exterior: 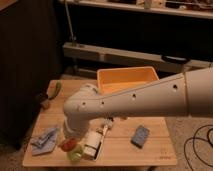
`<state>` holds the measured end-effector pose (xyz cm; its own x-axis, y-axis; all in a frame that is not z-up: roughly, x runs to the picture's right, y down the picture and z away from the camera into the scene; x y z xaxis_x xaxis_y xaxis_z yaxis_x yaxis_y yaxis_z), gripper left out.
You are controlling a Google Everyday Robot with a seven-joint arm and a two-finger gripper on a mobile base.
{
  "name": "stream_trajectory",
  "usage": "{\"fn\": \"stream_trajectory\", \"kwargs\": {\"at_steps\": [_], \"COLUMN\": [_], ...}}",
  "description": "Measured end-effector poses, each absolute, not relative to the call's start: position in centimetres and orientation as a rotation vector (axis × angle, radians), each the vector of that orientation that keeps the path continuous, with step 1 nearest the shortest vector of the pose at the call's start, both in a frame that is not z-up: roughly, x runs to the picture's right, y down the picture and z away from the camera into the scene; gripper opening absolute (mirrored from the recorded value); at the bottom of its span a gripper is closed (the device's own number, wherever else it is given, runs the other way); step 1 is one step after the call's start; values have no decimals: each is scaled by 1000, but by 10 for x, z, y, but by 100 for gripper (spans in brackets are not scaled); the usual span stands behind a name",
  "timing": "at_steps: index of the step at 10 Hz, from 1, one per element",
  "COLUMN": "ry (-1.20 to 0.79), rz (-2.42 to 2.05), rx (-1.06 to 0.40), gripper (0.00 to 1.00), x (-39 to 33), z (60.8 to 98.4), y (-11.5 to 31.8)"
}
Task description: Place apple in plastic cup
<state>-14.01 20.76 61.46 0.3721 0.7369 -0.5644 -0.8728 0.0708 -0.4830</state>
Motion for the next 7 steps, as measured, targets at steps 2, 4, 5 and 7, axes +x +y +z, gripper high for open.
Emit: {"fn": "stream_trajectory", "kwargs": {"at_steps": [2,4,5,7], "ry": [214,249,255,279], "rz": [1231,1210,1197,1163], "rx": [-948,-1048,-1086,-1117], "gripper": [0,0,0,0], "x": [-129,-129,-134,-137], "z": [626,634,635,634], "y": [200,198,201,207]}}
